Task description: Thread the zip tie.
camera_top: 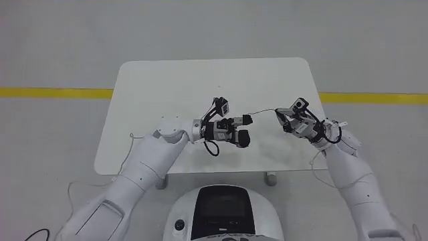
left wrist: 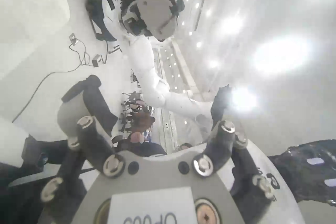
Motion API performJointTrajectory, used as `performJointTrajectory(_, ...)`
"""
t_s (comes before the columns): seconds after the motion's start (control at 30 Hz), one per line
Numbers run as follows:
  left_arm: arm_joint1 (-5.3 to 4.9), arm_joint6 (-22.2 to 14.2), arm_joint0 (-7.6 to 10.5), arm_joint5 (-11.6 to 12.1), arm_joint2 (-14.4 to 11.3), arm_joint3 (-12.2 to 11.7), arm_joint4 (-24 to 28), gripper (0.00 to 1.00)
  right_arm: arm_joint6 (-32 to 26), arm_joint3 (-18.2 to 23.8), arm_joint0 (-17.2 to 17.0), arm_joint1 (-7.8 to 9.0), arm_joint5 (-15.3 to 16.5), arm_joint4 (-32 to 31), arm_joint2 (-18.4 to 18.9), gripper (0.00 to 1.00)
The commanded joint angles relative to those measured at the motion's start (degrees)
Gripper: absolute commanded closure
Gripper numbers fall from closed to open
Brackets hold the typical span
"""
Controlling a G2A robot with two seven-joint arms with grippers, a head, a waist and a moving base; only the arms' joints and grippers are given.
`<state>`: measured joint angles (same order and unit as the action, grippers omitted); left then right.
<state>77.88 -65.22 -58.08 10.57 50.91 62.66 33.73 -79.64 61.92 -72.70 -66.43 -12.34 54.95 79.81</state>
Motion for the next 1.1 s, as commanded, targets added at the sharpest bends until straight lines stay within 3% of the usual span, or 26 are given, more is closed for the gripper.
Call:
performJointTrajectory(0.0,0.00,0.1,0.01,0.0,0.0,0.0,-0.1,0.00,0.0,-0.2,0.1,0.09,0.2,0.2,-0.1,1.00)
performJointTrajectory(0.7,0.00,0.1,0.01,0.0,0.0,0.0,-0.1,0.00,0.0,-0.4,-1.0,0.25,0.2,0.1,-0.7,1.00)
performJointTrajectory(0.87,0.00,0.1,0.01,0.0,0.0,0.0,-0.1,0.00,0.0,0.3,-1.7,1.13,-0.3,1.1,-1.0,1.00)
performJointTrajectory(1.07,0.00,0.1,0.01,0.0,0.0,0.0,-0.1,0.00,0.0,2.8,-2.4,3.35,-1.3,0.6,-3.4,1.00)
